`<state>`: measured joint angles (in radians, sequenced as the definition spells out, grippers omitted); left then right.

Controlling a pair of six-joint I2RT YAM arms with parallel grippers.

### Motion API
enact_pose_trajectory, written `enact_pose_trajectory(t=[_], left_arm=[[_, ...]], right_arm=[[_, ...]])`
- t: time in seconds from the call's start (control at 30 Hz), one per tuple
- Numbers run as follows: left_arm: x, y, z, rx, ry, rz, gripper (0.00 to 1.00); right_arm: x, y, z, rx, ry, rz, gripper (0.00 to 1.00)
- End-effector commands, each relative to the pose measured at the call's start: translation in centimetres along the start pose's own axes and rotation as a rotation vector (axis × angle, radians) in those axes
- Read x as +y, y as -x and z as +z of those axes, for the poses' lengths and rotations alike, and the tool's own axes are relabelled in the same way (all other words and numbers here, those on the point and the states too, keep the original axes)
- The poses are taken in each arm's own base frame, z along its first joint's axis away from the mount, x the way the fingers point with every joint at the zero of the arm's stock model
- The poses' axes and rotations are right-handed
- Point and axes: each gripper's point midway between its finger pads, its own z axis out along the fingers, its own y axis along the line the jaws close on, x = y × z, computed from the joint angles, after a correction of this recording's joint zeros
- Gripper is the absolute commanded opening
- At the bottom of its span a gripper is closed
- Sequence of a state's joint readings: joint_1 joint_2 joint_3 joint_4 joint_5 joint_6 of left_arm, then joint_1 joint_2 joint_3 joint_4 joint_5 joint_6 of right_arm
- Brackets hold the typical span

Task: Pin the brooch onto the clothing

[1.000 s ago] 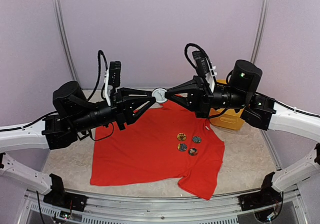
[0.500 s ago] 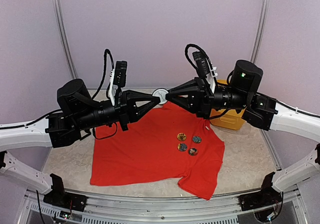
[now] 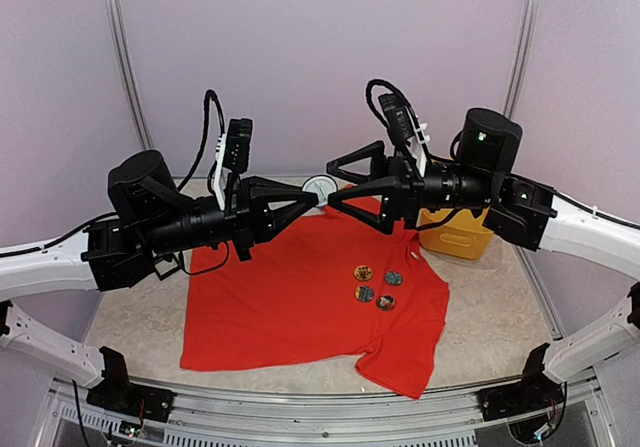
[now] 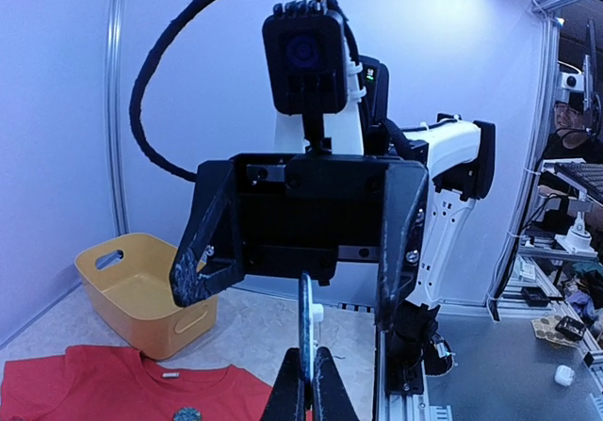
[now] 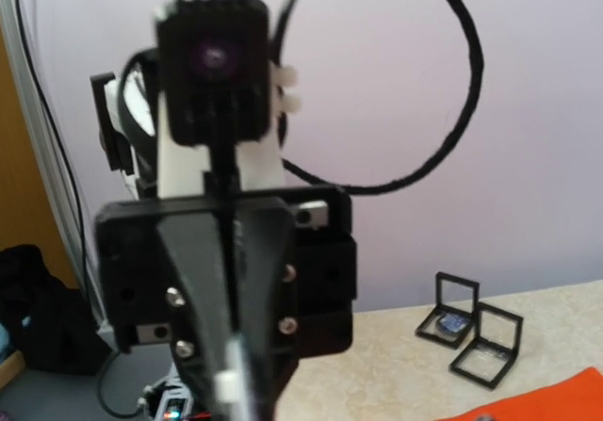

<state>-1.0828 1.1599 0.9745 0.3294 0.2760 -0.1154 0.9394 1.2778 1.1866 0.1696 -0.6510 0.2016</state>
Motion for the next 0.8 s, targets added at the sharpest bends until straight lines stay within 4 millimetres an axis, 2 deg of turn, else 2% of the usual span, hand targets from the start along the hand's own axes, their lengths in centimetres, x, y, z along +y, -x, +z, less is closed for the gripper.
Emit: enact_pose_trajectory(t=[0.0,0.13,0.2,0.3,0.77], left_arm=[[-0.9,1.0,0.3,-0.007,-0.036,0.044,0.0],[-0.9,0.9,0.3,0.004,-0.038,0.052,0.0],[-0.8,0.5,0.2,0.019,-0.031,0.054,0.0],[-0.6,0.1,0.3,0.041,-0.019,0.056,0.0],[-1.4,0.4,0.3,0.032,-0.062,0.059,0.0]], right_arm=[[-0.2,-0.3,0.8,0.029,0.012,0.018,0.67],[0.1,-0.1,0.5,0.025,0.013,0.015,0.43],[0.1,0.0,0.2,0.021,0.005,0.008,0.38],[0.2,0.1,0.0,0.024,-0.003,0.006,0.42],[-0.9,-1.6,0.5,0.068,-0.035,0.029,0.4]])
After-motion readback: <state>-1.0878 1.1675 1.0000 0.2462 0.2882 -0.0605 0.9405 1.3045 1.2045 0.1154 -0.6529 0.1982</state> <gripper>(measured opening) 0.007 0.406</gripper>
